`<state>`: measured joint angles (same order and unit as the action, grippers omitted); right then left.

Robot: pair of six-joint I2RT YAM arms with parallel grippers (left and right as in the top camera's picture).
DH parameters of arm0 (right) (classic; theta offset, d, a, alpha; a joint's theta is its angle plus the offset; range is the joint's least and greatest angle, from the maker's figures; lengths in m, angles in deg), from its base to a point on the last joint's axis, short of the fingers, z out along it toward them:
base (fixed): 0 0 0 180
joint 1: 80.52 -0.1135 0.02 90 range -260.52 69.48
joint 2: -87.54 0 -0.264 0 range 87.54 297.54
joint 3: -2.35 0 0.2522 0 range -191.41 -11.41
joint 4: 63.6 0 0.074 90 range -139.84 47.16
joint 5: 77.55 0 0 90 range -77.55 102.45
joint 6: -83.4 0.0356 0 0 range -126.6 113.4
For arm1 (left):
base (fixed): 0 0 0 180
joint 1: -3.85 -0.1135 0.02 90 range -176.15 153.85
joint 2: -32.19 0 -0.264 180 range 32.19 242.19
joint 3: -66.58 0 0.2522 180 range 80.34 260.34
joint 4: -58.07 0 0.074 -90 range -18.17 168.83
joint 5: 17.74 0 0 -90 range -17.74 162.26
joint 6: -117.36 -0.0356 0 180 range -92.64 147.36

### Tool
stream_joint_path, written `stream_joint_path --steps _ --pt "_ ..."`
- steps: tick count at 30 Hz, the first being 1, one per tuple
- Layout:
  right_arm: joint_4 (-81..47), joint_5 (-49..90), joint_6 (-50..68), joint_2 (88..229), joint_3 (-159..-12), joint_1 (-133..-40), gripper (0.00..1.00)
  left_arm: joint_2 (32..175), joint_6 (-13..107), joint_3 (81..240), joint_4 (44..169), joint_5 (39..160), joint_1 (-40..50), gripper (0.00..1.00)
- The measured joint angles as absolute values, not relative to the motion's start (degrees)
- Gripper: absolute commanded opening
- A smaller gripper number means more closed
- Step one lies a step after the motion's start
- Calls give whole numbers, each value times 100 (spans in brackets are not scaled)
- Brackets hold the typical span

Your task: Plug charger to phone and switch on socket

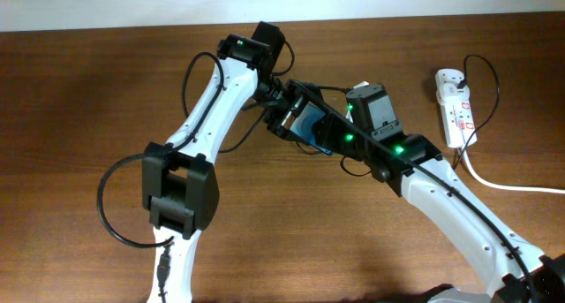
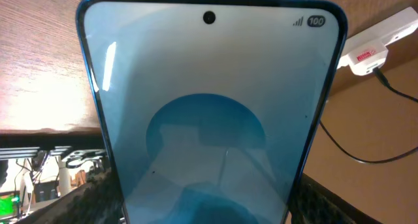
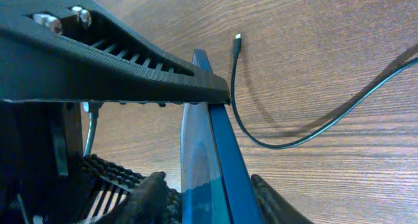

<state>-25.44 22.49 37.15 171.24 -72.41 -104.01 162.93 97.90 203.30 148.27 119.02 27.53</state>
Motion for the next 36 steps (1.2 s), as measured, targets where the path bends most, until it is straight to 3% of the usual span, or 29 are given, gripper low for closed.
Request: stream_joint_path --steps 4,8,13,20,23,30,33,36 --pt "-2520 2236 3700 17124 -7241 -10401 26 16293 9790 20330 14827 11902 2753 0" --pt "-2538 2260 3756 17124 -7252 -10401 4 16293 9790 20330 14825 11906 2753 3" --pt "-2479 2254 4102 17124 -7293 -10388 4 16293 9788 20330 14812 11983 2747 26" --pt "-2072 2341 3732 17076 -7313 -10139 4 16293 9460 20356 14886 12225 2686 87" --pt "-2081 2341 3665 16954 -7313 -9955 4 16293 8993 20362 14891 12422 2522 98" --pt "-2221 2693 3702 16768 -7313 -9415 4 16293 7124 20365 14290 13209 2096 100" --pt "-3681 2700 4668 16606 -7337 -9437 4 16293 6254 20382 13400 14160 1978 99" --pt "-4223 2256 5605 16584 -7365 -9820 4 16293 6110 20382 13225 14409 1991 95"
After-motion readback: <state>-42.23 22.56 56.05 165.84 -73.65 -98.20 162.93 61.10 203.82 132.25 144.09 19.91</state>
